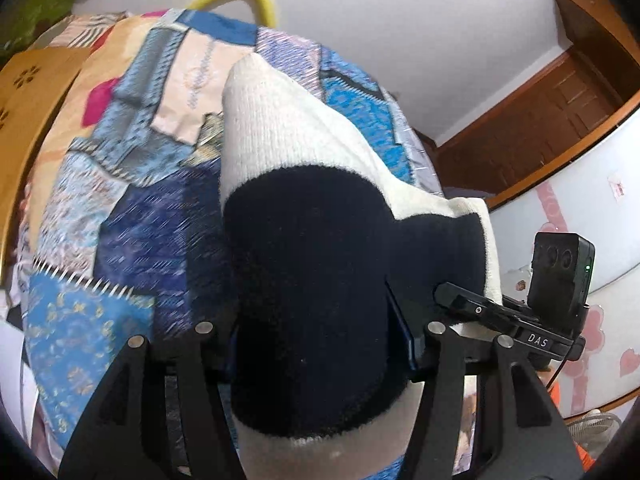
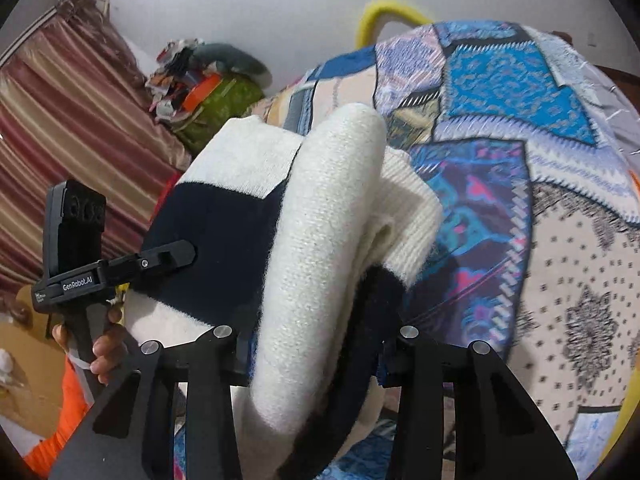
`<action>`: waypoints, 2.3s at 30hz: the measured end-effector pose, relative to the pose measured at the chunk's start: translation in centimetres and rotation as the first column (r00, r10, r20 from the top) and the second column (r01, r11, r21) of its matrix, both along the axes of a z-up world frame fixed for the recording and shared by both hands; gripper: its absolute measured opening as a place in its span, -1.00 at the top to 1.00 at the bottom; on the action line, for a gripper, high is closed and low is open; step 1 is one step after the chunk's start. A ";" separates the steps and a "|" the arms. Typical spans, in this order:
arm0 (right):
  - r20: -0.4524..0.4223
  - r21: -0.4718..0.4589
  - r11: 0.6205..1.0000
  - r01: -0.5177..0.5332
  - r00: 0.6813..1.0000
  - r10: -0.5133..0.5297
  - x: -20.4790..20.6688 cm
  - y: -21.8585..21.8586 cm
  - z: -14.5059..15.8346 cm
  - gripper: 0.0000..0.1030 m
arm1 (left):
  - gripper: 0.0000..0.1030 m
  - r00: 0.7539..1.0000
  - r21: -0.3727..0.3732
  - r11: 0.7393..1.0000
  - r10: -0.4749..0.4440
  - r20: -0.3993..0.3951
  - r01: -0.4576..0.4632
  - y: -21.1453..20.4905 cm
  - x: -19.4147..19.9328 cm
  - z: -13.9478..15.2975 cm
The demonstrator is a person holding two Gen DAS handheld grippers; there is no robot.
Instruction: Fold small clothes
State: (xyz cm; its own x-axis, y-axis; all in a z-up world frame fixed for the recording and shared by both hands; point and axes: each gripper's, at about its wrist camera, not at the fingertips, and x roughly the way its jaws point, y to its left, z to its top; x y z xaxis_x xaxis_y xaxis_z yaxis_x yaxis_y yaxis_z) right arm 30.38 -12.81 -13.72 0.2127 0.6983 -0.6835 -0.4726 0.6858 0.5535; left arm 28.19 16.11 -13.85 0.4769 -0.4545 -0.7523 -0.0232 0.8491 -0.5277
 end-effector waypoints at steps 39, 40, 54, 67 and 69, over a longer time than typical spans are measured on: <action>0.311 -0.292 0.951 -0.097 0.931 0.191 -2.6 7.4 3.1 0.06 | -0.24 0.973 0.438 0.895 -0.027 0.231 -0.080 -2.0 -4.5 2.5; 0.292 -0.308 0.945 -0.115 0.934 0.208 -2.6 7.9 2.2 0.05 | -0.25 0.974 0.442 0.894 -0.032 0.222 -0.071 -2.2 -4.4 2.1; 0.222 -0.367 0.912 -0.182 0.935 0.276 -3.6 6.4 -1.7 0.00 | -0.56 0.990 0.526 0.849 -0.109 0.089 0.046 -5.2 -4.4 -4.1; 0.245 -0.376 0.914 -0.154 0.935 0.258 -5.0 4.2 -1.7 0.00 | -0.76 0.996 0.455 0.890 -0.014 0.089 -0.028 -1.7 -8.0 -4.2; 0.245 -0.375 0.915 -0.150 0.935 0.254 -5.1 4.1 -1.7 0.00 | -0.78 0.996 0.462 0.887 -0.010 0.090 -0.033 -1.5 -8.8 -4.2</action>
State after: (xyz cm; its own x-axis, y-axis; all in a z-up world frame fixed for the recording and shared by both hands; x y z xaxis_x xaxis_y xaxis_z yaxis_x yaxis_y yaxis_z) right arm 25.32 -8.68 -15.40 0.3126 0.4785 -0.8206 -0.7222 0.6808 0.1219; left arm 19.38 14.65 -18.04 0.5534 -0.0598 -0.8307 -0.0063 0.9971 -0.0760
